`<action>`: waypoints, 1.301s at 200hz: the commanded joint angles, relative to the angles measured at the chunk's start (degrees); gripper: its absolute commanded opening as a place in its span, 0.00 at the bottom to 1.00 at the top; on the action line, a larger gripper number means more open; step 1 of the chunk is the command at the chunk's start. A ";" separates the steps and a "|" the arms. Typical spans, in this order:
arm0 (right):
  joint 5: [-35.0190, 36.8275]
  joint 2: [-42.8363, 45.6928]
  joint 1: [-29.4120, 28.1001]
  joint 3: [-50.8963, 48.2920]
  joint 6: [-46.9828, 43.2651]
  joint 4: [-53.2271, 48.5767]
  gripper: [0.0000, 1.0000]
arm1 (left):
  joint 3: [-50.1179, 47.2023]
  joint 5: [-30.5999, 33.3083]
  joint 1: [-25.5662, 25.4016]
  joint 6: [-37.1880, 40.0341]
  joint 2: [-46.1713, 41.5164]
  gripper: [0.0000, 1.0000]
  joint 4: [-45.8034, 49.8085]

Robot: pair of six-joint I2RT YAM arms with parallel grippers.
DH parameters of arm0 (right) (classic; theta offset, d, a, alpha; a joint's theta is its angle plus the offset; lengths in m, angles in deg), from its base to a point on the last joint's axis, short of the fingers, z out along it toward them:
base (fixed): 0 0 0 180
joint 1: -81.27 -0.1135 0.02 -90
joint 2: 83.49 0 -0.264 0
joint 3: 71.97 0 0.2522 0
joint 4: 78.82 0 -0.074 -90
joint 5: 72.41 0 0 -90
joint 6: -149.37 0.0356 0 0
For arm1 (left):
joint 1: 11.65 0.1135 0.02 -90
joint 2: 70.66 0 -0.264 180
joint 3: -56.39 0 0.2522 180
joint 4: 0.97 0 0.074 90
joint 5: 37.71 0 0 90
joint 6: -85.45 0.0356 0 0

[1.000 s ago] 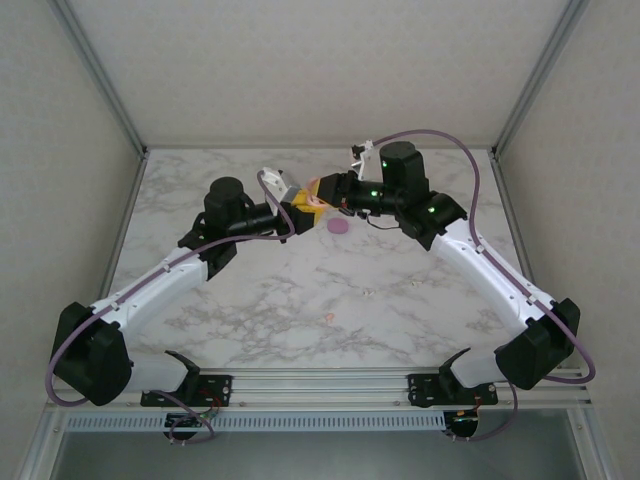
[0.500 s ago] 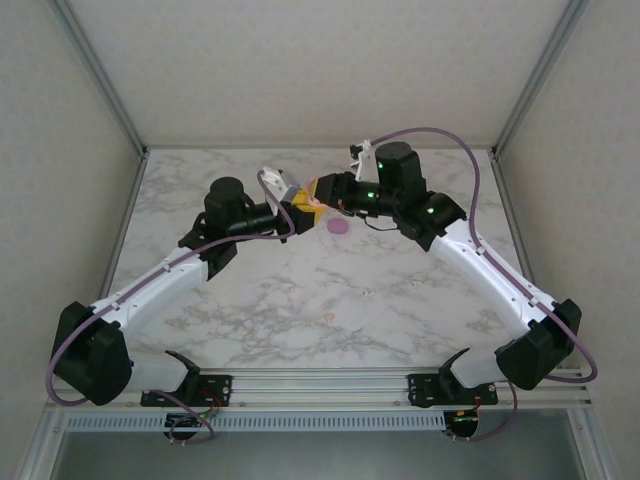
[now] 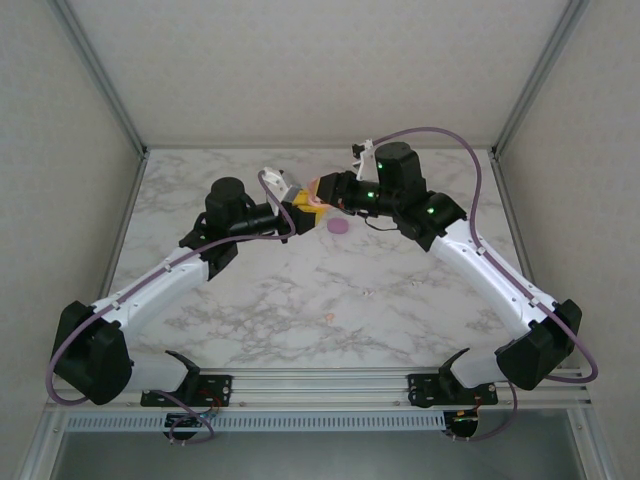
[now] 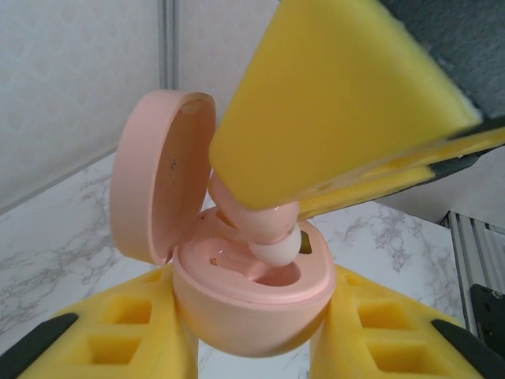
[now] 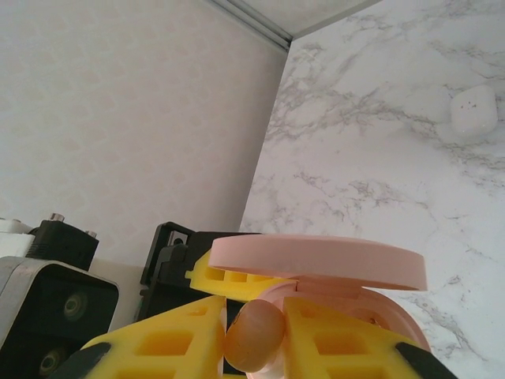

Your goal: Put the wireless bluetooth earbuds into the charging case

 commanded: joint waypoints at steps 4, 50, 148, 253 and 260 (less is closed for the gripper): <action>2.48 0.20 -1.30 0.79 -0.17 0.78 0.24 | 2.05 -1.12 -1.20 -1.53 -0.01 0.25 -4.61; 2.44 0.39 -1.55 1.04 -1.65 -1.80 0.24 | 1.51 0.59 -1.21 -2.93 -0.18 0.25 -6.63; 1.25 0.88 -1.64 2.06 -3.71 -6.59 0.29 | 1.73 0.59 -1.19 -3.47 -0.14 0.25 -7.82; 0.74 -2.12 -1.64 6.94 -2.83 -10.54 0.22 | 1.58 0.06 -1.14 -1.61 -1.06 0.25 -5.42; 1.04 -2.30 -1.64 7.06 -2.74 -10.92 0.22 | 1.62 -0.13 -1.19 -1.34 -1.14 0.25 -5.15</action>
